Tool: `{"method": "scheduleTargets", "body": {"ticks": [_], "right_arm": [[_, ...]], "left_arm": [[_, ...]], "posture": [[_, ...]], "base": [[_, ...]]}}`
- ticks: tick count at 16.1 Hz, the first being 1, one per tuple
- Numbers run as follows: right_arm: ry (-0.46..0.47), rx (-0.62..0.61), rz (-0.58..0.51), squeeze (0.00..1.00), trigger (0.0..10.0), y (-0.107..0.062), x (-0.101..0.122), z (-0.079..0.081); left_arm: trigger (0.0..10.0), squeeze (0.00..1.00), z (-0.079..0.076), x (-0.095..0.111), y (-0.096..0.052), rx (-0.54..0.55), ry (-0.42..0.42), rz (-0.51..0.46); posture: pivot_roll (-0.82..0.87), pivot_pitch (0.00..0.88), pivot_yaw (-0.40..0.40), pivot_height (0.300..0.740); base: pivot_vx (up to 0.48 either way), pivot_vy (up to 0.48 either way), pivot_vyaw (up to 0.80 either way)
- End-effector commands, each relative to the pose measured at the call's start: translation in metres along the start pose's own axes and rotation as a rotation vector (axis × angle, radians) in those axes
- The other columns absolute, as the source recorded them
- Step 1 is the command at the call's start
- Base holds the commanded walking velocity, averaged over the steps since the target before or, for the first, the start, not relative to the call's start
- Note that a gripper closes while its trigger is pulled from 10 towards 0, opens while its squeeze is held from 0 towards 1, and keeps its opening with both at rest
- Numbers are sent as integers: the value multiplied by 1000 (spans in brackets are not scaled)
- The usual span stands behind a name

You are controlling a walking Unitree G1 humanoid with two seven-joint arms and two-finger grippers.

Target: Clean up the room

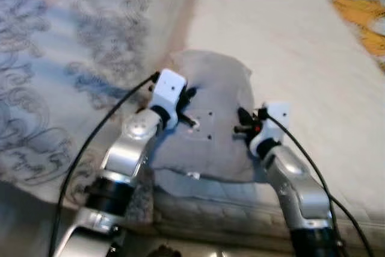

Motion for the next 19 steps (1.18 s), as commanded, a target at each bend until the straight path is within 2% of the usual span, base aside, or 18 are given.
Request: {"method": "scheduleTargets", "body": {"ticks": [1, 4, 8, 10, 12, 14, 16, 19], "right_arm": [[10, -9, -12, 0, 10000, -2, 3, -4], [2, -3, -5, 0, 10000, -2, 1, -3], [5, -17, 4, 0, 10000, -2, -2, -4], [-2, -64, 20, 0, 10000, -1, -6, -11], [5, -96, 24, 0, 10000, 2, -8, -16], [9, -112, 30, 0, 10000, 10, -13, -17], [24, -122, 42, 0, 10000, 19, -19, -19], [42, -135, 84, 0, 10000, 51, -28, -22]], "left_arm": [[10000, 0, -2, 17, 2, -10, 14, -61], [10000, 0, -3, 17, 1, -22, 30, -58], [10000, 0, -4, 16, 2, -53, 80, -55], [10000, 0, -5, 18, 7, -70, 124, -56], [10000, 0, -6, 20, 15, -88, 133, -57], [10000, 0, -11, 23, 26, -132, 174, -65], [10000, 0, -10, 25, 35, -134, 207, -61], [10000, 0, 6, 34, 52, -70, 246, -55]], "posture": [[-28, 0, 84, 740], [-28, 0, 85, 740], [-28, 0, 91, 740], [-28, 0, 95, 740], [-31, 0, 100, 740], [-34, 0, 108, 740], [-36, 0, 111, 740], [-38, 0, 125, 740]], "base": [[289, 0, 0], [281, 0, 0], [0, 0, 0], [0, 0, 0], [0, 0, 0], [0, 0, 0], [0, 0, 0], [0, 0, 0]]}}
Point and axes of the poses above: a point about 5 cm out from each wrist's last joint towards the gripper, its own y axis pointing out of the wrist towards the gripper, its own x axis along the axis of the wrist's last joint, z = x × y, the point moved 4 cm from there along y, pointing out of the wrist towards the gripper, and after that the axes turned 4 degrees about -y, right-handed, at the moved point
